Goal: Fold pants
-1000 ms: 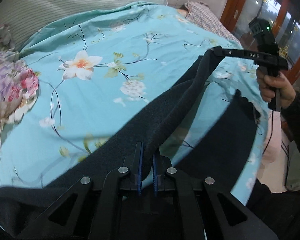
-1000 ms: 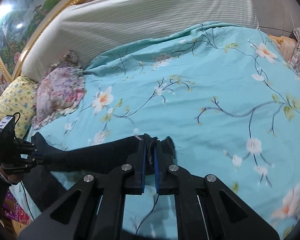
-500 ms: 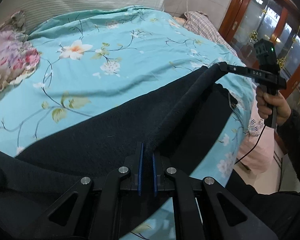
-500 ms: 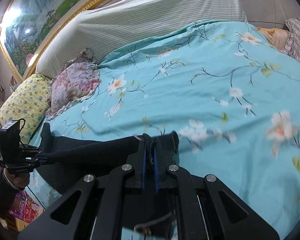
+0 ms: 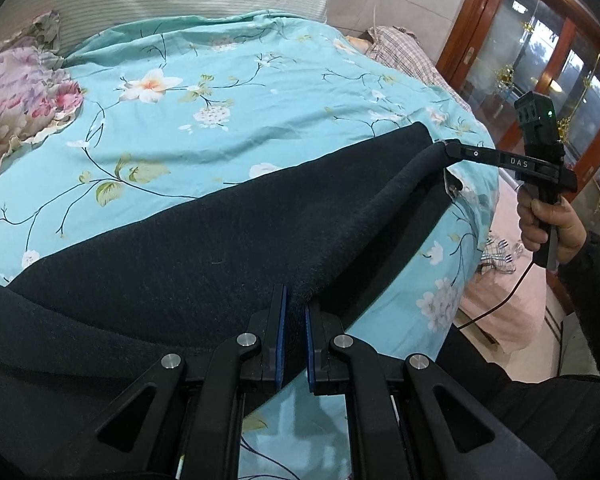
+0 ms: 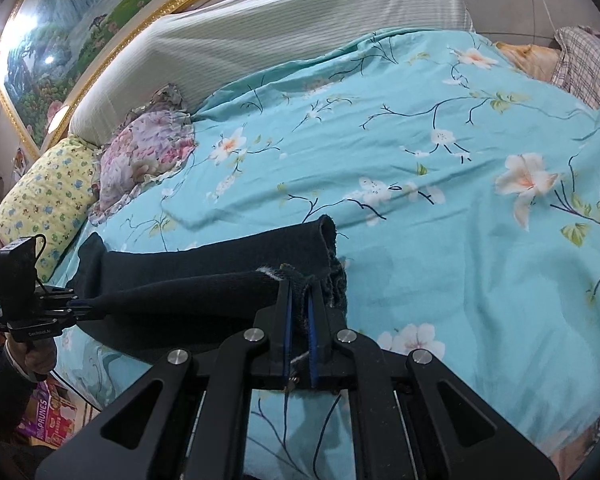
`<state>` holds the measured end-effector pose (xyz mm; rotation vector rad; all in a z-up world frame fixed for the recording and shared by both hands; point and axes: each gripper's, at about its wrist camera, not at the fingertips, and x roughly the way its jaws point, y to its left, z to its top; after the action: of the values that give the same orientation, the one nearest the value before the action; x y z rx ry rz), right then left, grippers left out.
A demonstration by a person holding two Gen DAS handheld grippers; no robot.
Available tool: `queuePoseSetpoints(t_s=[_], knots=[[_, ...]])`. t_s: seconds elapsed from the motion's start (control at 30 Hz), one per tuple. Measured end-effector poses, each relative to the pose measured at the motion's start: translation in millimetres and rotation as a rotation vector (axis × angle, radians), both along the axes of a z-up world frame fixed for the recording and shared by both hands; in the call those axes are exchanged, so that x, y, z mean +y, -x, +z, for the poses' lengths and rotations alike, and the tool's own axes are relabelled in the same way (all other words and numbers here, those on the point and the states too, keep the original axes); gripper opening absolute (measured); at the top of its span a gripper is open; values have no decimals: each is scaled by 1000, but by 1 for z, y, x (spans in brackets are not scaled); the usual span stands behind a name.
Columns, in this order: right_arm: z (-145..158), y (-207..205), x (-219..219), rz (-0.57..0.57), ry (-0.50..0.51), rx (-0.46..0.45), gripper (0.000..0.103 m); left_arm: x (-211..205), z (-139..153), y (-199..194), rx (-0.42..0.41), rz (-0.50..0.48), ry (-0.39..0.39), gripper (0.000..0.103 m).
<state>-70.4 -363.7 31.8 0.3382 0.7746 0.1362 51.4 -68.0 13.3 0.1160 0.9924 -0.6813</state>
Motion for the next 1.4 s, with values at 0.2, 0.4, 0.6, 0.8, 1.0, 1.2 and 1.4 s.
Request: queuePoseSetpoints(t_s=[0.2,0.4,0.6,0.8,1.0,1.2,1.4], knots=[[-8,2,4,-5,40,39,7,-5,-20,0,30,-3,-27,8],[-18,5,5,-24,38,91,12,-4,-35,4,75,19,-21,23],[-4,25,1,-81,53,76,50,15,-30,16,95,84,61,41],[21,31,11,-79,34,-5,50,45,-18,24,92,233,101,53],[26,9,52,45,-27,-40,50,94,-9,20,94,457,112,54],[14,-21,108,204,-63,-18,50,142,5,4,89,612,85,58],[2,-43,153,327,-94,19,50,184,18,-20,101,734,69,61]])
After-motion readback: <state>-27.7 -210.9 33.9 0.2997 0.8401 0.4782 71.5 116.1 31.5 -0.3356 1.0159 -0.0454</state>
